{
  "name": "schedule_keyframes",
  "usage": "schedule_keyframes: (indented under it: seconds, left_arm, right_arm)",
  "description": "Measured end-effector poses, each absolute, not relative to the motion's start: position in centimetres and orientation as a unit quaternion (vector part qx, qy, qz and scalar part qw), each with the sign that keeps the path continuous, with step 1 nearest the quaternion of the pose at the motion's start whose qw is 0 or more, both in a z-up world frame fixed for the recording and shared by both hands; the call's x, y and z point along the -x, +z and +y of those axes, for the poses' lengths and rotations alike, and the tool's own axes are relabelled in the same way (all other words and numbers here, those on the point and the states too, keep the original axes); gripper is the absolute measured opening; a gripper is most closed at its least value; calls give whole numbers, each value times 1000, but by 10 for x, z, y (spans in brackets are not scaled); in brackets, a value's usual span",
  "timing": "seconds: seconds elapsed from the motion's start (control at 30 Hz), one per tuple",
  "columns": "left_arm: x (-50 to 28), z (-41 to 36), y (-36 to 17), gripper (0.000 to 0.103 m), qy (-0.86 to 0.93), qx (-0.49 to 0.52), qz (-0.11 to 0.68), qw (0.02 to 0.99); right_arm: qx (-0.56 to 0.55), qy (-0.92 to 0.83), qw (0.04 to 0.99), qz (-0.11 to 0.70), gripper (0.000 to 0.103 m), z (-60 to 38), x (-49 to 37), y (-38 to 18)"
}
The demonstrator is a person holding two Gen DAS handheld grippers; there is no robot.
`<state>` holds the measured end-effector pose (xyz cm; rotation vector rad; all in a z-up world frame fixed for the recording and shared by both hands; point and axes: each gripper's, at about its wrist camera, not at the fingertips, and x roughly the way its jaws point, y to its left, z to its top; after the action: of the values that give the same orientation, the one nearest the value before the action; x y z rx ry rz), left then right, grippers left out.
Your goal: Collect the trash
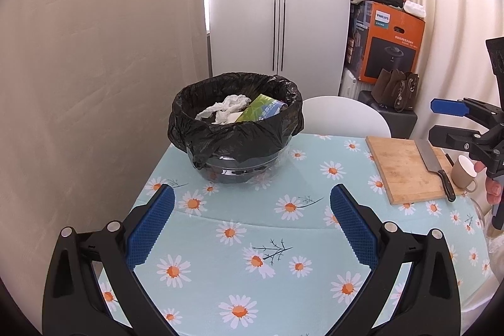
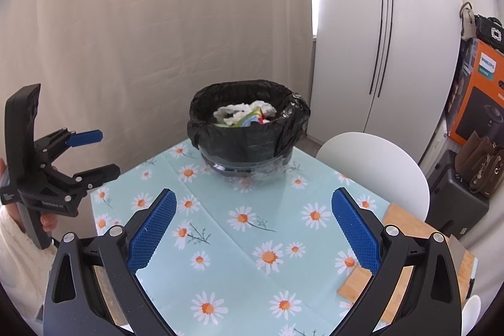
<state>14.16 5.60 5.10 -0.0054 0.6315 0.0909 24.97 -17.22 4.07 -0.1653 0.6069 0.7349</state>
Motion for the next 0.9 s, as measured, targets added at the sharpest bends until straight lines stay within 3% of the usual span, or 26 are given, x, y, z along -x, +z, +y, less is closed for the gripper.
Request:
schedule_keyframes:
  seconds: [0.9]
  left_arm:
    - [-129, 54, 59, 97, 55, -12, 302, 952]
  right_arm:
    - [83, 353, 886, 288, 95, -173, -238, 35]
